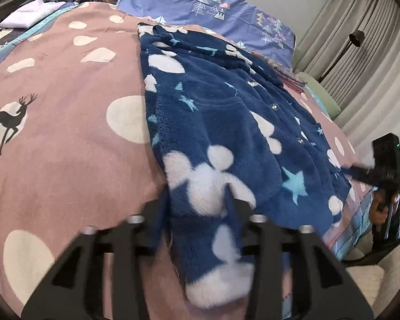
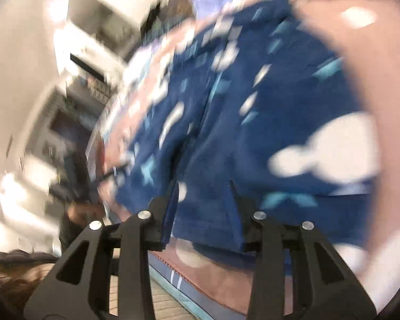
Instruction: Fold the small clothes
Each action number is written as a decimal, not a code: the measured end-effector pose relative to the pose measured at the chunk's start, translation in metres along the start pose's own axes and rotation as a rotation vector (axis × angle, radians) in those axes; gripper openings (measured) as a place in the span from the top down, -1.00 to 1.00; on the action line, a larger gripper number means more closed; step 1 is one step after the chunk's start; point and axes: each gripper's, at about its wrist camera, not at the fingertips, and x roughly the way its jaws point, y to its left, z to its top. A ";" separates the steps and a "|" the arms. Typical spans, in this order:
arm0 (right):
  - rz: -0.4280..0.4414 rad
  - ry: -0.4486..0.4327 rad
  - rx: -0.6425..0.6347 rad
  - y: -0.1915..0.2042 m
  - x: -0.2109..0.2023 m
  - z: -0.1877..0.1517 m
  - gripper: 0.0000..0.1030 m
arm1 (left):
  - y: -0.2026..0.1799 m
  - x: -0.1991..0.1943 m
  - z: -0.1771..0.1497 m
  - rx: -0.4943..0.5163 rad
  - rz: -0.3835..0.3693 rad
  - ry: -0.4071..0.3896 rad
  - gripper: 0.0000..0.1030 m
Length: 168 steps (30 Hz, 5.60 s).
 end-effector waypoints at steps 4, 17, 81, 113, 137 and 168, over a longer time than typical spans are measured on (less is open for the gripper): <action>-0.142 -0.115 0.129 -0.049 -0.050 -0.002 0.10 | -0.001 -0.003 -0.010 0.035 0.001 0.035 -0.15; 0.047 0.051 0.230 -0.075 0.015 0.008 0.26 | -0.003 0.022 -0.007 -0.078 -0.244 0.028 -0.11; -0.522 -0.062 -0.321 -0.051 -0.044 0.094 -0.42 | -0.025 0.006 0.111 0.231 0.096 -0.176 -0.37; -0.126 -0.130 0.111 -0.135 0.012 0.210 0.80 | 0.020 0.113 0.218 0.001 -0.245 -0.180 0.79; -0.108 -0.074 0.183 -0.184 -0.023 0.181 0.79 | -0.202 0.112 0.170 0.534 -0.015 -0.035 -0.31; 0.024 0.009 0.028 -0.170 -0.004 0.165 -0.03 | -0.402 0.212 0.021 1.029 0.114 0.207 0.22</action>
